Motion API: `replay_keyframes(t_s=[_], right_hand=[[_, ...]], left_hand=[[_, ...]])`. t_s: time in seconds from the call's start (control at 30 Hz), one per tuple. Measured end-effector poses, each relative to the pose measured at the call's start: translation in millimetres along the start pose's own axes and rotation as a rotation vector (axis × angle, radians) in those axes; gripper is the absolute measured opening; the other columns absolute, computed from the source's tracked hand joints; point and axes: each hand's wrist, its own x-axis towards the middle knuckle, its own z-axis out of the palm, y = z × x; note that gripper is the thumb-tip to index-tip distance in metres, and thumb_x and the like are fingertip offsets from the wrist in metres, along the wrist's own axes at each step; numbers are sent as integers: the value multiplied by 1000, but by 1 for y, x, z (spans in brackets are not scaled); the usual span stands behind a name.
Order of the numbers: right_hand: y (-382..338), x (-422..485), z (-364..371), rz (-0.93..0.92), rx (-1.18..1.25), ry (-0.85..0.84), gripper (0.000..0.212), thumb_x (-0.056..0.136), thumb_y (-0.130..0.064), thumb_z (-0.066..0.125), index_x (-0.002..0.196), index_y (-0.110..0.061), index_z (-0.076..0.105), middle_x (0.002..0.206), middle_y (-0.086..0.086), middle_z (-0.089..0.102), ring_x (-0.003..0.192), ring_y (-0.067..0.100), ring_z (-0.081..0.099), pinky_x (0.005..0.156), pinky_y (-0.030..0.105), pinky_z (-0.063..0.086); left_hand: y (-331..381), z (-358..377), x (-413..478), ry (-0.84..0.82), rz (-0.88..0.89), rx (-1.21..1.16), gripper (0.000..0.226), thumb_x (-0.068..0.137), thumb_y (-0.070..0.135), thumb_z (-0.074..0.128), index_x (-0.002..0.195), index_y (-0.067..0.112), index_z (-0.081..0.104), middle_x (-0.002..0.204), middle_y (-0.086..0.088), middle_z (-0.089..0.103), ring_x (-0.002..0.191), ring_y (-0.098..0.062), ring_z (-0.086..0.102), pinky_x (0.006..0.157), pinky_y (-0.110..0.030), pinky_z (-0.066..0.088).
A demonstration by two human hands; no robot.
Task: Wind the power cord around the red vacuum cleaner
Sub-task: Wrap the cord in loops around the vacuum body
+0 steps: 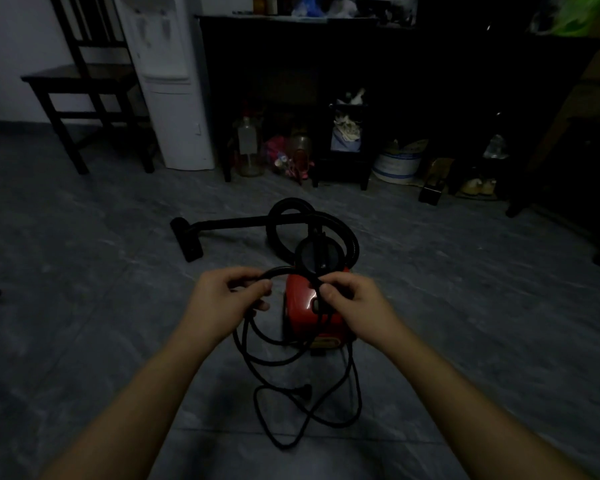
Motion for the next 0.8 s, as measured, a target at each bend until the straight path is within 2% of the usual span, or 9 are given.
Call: replay_keyframes(t_s=[0.1, 0.23, 0.33, 0.43, 0.6, 0.7, 0.8], right_hand=[[1, 1, 1, 27, 23, 8, 20, 100, -22, 56, 101, -29, 75, 96, -13, 76, 95, 3, 70, 81, 15, 52], [5, 3, 0, 80, 34, 20, 27, 102, -24, 51, 101, -16, 77, 97, -5, 77, 92, 4, 70, 79, 15, 52], [7, 4, 2, 72, 1, 18, 26, 102, -21, 52, 98, -11, 76, 94, 2, 75, 90, 11, 69, 83, 24, 54], [10, 3, 2, 41, -7, -3, 24, 101, -21, 54, 98, -10, 75, 97, 9, 76, 95, 22, 71, 88, 34, 55], [9, 2, 6, 44, 90, -93, 15, 97, -14, 60, 98, -13, 75, 93, 2, 78, 90, 12, 73, 84, 23, 55], [9, 2, 11, 51, 124, -104, 13, 97, -13, 60, 96, -15, 73, 86, 4, 76, 84, 11, 72, 80, 23, 54], [8, 4, 14, 40, 118, -86, 21, 100, -23, 56, 91, -20, 74, 88, 3, 77, 87, 13, 73, 84, 27, 56]], left_hand=[[0, 3, 1, 7, -24, -36, 7, 87, 10, 72, 92, 15, 74, 82, -8, 77, 68, -22, 76, 58, -27, 57], [-1, 2, 3, 44, 28, -49, 14, 86, 10, 74, 87, 24, 74, 81, -4, 77, 68, -19, 76, 57, -22, 58], [-4, 2, 5, 39, 63, -8, 14, 85, 10, 75, 89, 24, 76, 81, -5, 77, 70, -18, 76, 57, -19, 57], [-8, 0, 6, 31, 77, 11, 15, 85, 9, 75, 90, 23, 76, 83, -6, 77, 72, -17, 76, 60, -17, 55], [-11, 0, 8, 61, 62, 8, 12, 85, 12, 74, 91, 23, 76, 85, -5, 77, 72, -15, 76, 61, -19, 57], [-11, 1, 7, 95, 48, -31, 13, 85, 14, 75, 88, 27, 75, 84, -4, 77, 72, -16, 76, 63, -24, 59], [-9, -1, 7, 113, 67, -30, 12, 85, 16, 75, 90, 27, 75, 84, -2, 77, 72, -16, 76, 66, -28, 61]])
